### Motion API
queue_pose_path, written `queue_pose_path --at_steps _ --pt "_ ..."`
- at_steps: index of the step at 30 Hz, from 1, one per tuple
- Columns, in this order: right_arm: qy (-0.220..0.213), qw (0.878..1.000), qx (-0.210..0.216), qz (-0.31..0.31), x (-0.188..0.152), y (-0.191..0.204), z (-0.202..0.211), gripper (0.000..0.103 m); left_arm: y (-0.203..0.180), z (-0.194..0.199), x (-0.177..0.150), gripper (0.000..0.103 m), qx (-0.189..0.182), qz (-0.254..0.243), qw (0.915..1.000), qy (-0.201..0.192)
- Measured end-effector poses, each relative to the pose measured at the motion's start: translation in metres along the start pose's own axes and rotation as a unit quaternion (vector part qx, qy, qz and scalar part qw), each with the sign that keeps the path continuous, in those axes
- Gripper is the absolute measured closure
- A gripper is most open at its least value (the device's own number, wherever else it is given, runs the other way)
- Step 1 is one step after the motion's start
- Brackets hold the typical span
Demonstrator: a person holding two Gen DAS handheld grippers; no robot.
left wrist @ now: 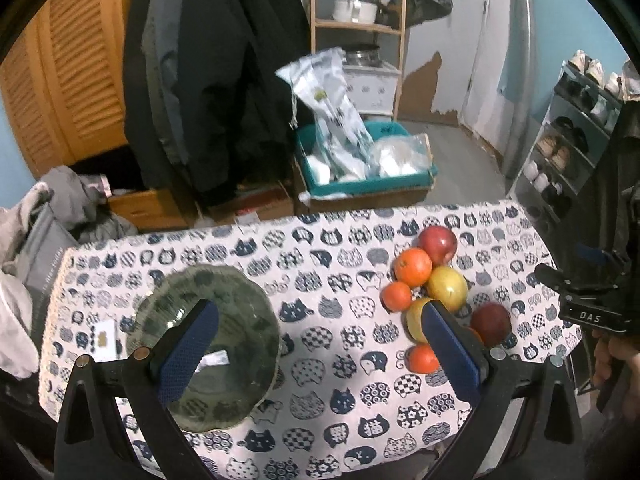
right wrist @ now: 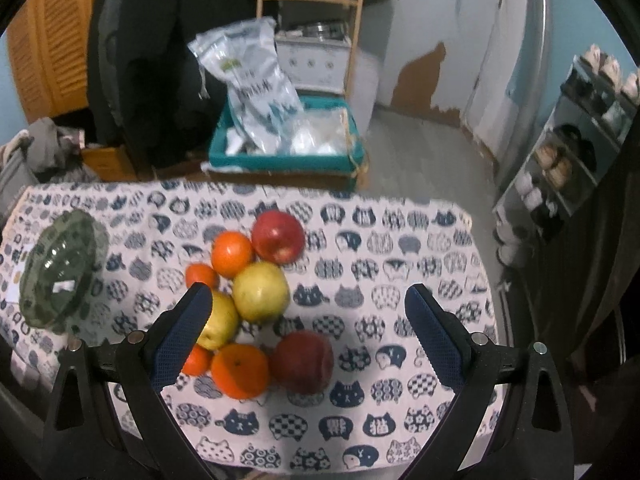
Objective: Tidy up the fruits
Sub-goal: 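Move the right tool to the large red apple while the left tool moves to the yellow pear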
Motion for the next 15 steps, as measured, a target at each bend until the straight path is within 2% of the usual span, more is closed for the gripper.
queue_pose_path --at_steps 15 --pt "0.103 0.994 0.034 -0.027 -0.056 -0.002 -0.062 0.008 -0.017 -0.080 -0.055 0.001 0.020 -0.021 0.9929 0.115"
Point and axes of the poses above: each gripper's, at about its wrist camera, not at the fingertips, and z roughly against the way its jaws point, y to its left, x to its top, the point moved 10 cm from there along -z, roughly the way its jaws point, and after that the axes turned 12 degrees about z, right-handed, at the moved point
